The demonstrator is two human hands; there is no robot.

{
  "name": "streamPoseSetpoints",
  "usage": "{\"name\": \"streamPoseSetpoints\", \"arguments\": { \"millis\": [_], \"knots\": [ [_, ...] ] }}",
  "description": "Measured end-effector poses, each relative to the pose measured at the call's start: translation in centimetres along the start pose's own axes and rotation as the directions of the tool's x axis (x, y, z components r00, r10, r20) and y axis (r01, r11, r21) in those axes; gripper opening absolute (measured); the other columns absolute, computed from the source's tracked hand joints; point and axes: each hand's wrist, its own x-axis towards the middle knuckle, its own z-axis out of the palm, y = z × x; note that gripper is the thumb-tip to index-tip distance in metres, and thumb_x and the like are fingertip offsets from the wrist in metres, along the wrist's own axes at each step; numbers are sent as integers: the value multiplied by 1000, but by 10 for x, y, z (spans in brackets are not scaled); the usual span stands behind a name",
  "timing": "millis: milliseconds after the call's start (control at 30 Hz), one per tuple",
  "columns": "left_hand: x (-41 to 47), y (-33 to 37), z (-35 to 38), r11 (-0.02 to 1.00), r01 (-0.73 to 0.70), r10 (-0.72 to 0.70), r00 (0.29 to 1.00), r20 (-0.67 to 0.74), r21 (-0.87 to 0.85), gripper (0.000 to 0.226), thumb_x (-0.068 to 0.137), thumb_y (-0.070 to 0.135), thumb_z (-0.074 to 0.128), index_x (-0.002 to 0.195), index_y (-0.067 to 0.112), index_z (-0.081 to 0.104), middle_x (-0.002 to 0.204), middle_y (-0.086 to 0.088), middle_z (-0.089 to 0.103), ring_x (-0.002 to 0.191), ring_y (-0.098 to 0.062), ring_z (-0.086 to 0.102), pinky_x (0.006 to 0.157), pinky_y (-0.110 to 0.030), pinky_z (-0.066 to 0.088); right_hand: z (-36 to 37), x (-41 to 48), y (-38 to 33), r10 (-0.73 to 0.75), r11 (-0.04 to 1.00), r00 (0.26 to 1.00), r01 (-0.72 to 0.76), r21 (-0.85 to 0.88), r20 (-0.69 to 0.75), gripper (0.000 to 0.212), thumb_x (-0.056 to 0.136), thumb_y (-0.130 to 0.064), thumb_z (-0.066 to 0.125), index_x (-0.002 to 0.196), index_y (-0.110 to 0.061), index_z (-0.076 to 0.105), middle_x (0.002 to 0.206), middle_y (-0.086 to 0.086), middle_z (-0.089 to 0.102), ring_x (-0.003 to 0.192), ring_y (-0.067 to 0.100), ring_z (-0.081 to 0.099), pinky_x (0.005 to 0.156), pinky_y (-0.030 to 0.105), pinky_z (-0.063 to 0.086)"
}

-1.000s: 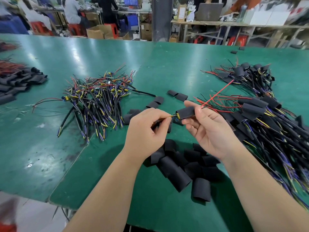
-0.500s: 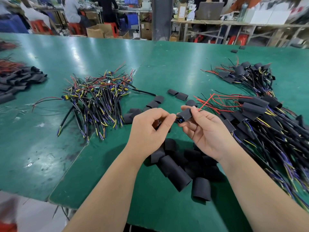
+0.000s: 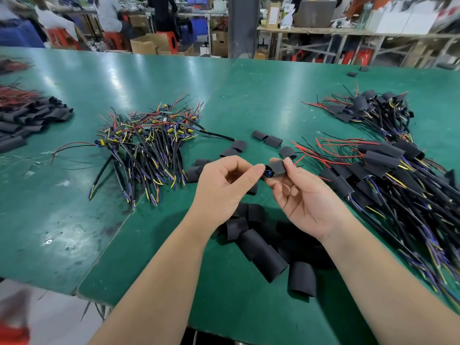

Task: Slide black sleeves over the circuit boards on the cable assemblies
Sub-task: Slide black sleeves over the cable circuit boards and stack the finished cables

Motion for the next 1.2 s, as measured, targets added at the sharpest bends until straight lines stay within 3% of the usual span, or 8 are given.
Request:
{"name": "streamPoseSetpoints", "arguments": {
  "millis": [267,500,800,933,1000,1067,1133,1200],
  "knots": [
    [-3,-1,0,975,-85,102,992,-72,207,16,87,16,69,70,16,66,56,18,56,53,0,44,54,-9,33,-3,-2,0,-151,978,987,156,-139,47,15,76,-25,61,82,-19,73,80,4,75,65,12,71,54,18,53],
    [-4,-2,1,969,-87,112,989,-96,231,14,83,14,73,70,16,68,58,18,62,54,2,51,57,-8,37,3,-3,2,-115,988,992,119,-101,46,34,71,-17,67,105,-14,66,84,4,71,68,13,68,63,21,55],
    [-4,-3,2,976,-112,128,989,-78,184,10,77,32,73,71,26,67,66,13,67,60,0,59,61,-13,45,2,-3,-1,-154,986,987,150,-73,-46,12,63,-7,71,62,-17,67,74,0,71,60,12,67,56,20,53],
    [-2,-7,2,974,-106,123,989,-77,199,12,79,25,77,71,25,67,63,15,65,56,1,56,59,-12,42,2,-3,0,-138,988,990,135,-75,-38,19,65,-7,72,82,-13,68,79,6,72,68,16,69,59,21,54],
    [-2,-9,1,977,-74,89,993,-72,198,16,83,38,70,72,27,68,60,11,64,51,-1,51,53,-15,40,5,-3,-3,-116,993,991,117,5,-74,25,65,-6,69,90,-10,65,77,7,70,68,16,67,57,18,52],
    [-1,-10,0,992,35,-23,995,-96,121,32,87,49,55,76,24,70,61,5,65,46,-7,49,46,-21,39,9,-5,-16,-116,980,985,134,148,-124,14,66,-8,67,80,-5,67,70,8,66,68,15,63,53,12,48],
    [2,-10,-2,993,121,-120,981,-153,-1,45,92,51,44,78,17,71,60,3,65,44,-10,50,41,-21,40,8,-7,-41,-162,947,962,214,239,-221,6,69,-11,67,67,-5,66,63,5,60,62,13,65,50,11,47],
    [6,-11,-6,987,149,-160,962,-220,-65,53,95,53,38,79,14,70,59,2,64,42,-11,50,39,-21,40,0,-10,-72,-231,923,926,306,233,-298,10,79,-13,66,74,-8,59,68,2,55,53,10,62,45,12,44]
  ]
}}
